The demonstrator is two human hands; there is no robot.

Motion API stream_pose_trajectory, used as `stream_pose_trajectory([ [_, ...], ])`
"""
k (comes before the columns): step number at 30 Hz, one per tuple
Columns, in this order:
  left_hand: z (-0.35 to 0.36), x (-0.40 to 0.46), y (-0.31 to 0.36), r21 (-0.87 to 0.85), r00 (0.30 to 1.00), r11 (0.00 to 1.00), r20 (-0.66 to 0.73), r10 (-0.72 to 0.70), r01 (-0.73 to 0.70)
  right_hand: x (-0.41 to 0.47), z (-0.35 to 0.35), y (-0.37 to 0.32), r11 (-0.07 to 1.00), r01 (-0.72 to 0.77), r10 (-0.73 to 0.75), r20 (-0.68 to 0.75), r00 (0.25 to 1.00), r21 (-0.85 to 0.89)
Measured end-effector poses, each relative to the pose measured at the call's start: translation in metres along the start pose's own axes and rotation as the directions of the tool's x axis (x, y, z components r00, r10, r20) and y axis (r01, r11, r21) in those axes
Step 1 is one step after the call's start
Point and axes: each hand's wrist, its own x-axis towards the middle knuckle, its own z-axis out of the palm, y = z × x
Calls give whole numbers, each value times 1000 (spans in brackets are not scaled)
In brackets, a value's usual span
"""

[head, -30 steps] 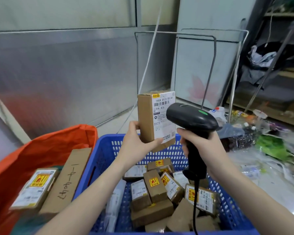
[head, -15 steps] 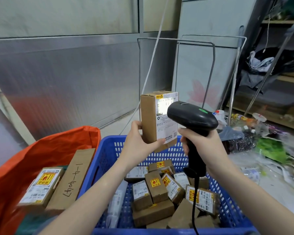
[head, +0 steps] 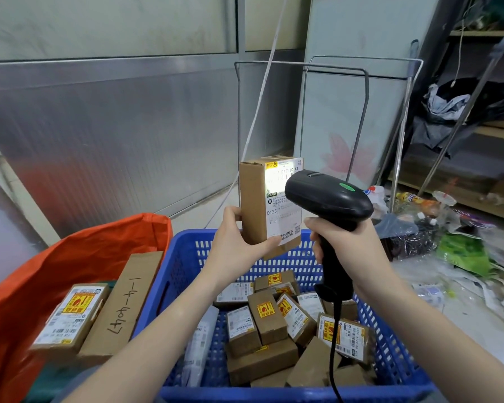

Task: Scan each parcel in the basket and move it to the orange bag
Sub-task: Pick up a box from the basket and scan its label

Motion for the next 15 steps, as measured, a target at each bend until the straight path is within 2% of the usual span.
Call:
stream_pose_trajectory([
  [5,0,1,-5,-14,1000,1000,-3,-20,20,-2,2,1,1000,10,-10,-23,1000,-19],
  [9,0,1,-8,-12,1000,1000,-8,-23,22,-4,4,6,989,133,-140,-100,985,-68],
  [15,2,2,-9,-18,1000,1000,-2,-13,13,1,4,9,989,112,-121,-88,989,-94],
])
